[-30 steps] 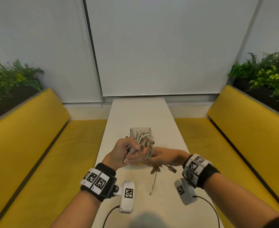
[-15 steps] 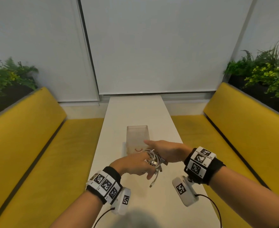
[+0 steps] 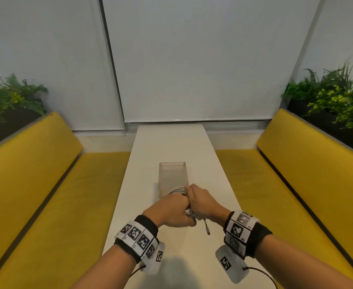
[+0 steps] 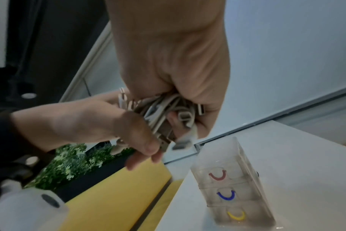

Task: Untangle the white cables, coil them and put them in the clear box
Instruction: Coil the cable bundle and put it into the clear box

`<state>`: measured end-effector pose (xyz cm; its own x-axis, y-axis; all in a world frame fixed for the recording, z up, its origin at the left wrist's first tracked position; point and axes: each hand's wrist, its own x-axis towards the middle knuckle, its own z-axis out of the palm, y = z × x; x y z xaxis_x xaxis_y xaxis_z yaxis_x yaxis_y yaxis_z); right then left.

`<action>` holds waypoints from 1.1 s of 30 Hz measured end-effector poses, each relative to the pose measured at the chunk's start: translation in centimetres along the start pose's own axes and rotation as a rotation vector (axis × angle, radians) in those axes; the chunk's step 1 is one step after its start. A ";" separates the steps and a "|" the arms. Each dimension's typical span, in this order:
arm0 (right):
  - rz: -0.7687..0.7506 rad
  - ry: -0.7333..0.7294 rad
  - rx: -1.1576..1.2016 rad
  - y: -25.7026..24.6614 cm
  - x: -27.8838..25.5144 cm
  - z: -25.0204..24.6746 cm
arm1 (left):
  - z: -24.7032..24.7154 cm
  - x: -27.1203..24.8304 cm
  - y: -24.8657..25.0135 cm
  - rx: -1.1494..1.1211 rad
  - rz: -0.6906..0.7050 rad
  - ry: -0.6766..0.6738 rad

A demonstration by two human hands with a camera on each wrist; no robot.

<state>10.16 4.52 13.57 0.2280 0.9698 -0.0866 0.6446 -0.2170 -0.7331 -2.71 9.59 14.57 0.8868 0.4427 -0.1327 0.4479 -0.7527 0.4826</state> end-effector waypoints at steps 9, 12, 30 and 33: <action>-0.061 0.273 0.065 -0.9 1.9 -1.0 | 0.6 0.6 -1.5 0.230 0.255 0.571; -0.088 0.347 0.094 -1.2 1.9 -1.0 | 0.9 0.2 -2.3 0.195 0.321 0.675; -0.215 0.723 0.237 -0.3 3.1 -1.7 | 2.4 2.7 -2.3 -1.554 -0.304 0.306; -0.206 0.748 0.331 -0.4 3.3 -1.5 | 2.5 3.0 -1.2 -1.550 -0.187 0.219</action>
<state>11.76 7.61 14.60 0.6275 0.6320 0.4548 0.5058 0.1131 -0.8552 -0.27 10.65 11.44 0.7398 0.6312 -0.2331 -0.1246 0.4690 0.8744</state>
